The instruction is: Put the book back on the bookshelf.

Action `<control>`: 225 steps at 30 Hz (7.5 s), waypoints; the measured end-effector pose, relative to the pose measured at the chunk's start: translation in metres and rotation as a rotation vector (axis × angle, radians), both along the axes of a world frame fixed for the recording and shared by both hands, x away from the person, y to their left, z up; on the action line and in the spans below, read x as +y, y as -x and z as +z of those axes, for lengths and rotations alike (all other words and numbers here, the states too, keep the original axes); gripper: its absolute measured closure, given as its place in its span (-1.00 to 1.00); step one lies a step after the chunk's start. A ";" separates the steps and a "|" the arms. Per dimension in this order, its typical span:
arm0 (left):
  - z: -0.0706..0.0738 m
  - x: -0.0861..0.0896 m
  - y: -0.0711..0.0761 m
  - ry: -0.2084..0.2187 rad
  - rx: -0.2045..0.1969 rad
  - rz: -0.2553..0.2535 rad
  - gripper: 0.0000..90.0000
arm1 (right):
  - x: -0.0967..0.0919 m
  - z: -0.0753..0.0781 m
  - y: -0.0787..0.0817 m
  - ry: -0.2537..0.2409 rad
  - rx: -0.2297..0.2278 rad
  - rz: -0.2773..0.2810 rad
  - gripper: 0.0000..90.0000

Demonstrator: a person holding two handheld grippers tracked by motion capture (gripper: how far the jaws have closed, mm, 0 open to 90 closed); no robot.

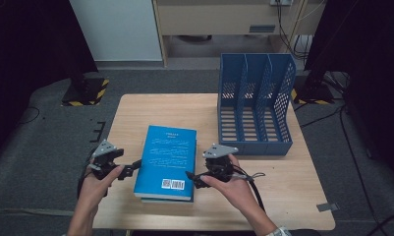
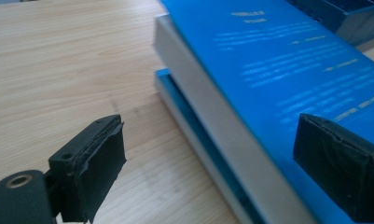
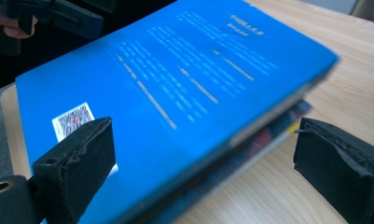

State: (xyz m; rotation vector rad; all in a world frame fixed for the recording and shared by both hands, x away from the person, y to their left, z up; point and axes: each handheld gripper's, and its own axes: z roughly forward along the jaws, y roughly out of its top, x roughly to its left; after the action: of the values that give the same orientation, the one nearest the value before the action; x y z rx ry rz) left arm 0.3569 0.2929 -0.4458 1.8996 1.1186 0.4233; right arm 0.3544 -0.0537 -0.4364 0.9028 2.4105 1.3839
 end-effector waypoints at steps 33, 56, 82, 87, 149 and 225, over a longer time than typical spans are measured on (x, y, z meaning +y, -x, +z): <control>-0.029 -0.029 -0.019 0.180 0.160 -0.125 -1.00 | 0.024 -0.041 -0.037 -0.126 0.259 -0.006 -1.00; -0.039 -0.019 -0.030 0.277 0.218 -0.142 -1.00 | 0.028 -0.048 -0.055 -0.176 0.408 -0.003 -1.00; -0.021 -0.022 -0.027 0.238 0.221 -0.158 -0.86 | 0.027 -0.036 -0.057 -0.183 0.326 0.002 -0.82; -0.011 -0.022 -0.024 0.216 0.190 -0.142 -0.81 | 0.028 -0.023 -0.056 -0.165 0.287 -0.002 -0.71; 0.056 -0.018 -0.037 0.133 0.035 -0.067 -0.22 | 0.037 0.061 -0.075 -0.095 0.099 -0.037 -0.09; 0.070 -0.030 -0.075 0.070 -0.188 -0.016 -0.40 | 0.035 0.081 -0.068 -0.030 -0.097 -0.046 0.23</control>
State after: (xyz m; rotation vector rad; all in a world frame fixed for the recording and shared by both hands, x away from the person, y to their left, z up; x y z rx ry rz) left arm 0.4317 0.2628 -0.3753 1.7674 0.9816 0.5355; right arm 0.4225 -0.0189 -0.3549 0.8717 2.2892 1.4165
